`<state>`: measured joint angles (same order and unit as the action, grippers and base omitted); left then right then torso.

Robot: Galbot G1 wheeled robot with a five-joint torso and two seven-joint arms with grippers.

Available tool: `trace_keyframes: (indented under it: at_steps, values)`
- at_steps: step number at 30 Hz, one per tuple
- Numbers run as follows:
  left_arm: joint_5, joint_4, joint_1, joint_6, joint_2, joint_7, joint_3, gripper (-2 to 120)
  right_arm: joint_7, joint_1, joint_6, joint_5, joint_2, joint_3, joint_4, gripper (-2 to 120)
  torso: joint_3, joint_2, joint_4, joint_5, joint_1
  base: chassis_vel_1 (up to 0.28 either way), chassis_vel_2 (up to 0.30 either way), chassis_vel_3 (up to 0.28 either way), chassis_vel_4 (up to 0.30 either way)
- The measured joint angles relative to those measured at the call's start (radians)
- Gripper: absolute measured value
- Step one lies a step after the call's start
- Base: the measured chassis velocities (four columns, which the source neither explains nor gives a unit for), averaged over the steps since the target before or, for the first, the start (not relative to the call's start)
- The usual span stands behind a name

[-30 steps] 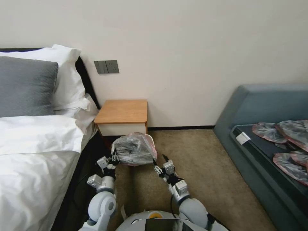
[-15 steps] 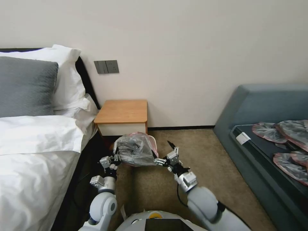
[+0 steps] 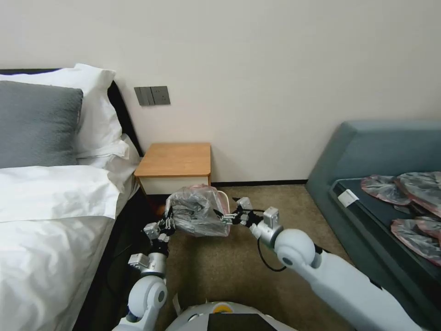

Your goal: Pick up the garbage bag from the table and place it over the trash can.

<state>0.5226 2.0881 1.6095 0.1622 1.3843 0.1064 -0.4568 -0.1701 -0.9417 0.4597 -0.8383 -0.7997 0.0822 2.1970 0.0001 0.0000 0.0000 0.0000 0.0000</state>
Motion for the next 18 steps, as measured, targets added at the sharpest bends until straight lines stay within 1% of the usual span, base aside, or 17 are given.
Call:
trace_keyframes:
  at_steps: [8, 18]
  values:
    - [-0.003, -0.003, 0.003, 0.018, 0.001, -0.020, 0.001, 11, 0.005, 0.023, 0.018, -0.040, 0.011, 0.016, -0.003, 100, 0.000, 0.000, -0.0001, 0.0000, 0.000, 0.000, 0.000, 0.000, 0.000]
    - [-0.016, -0.002, 0.010, 0.023, 0.007, -0.028, 0.005, 11, 0.033, 0.084, 0.014, -0.027, 0.026, 0.048, -0.018, 100, 0.000, 0.000, 0.0000, -0.0001, 0.000, 0.000, 0.000, 0.000, 0.000]
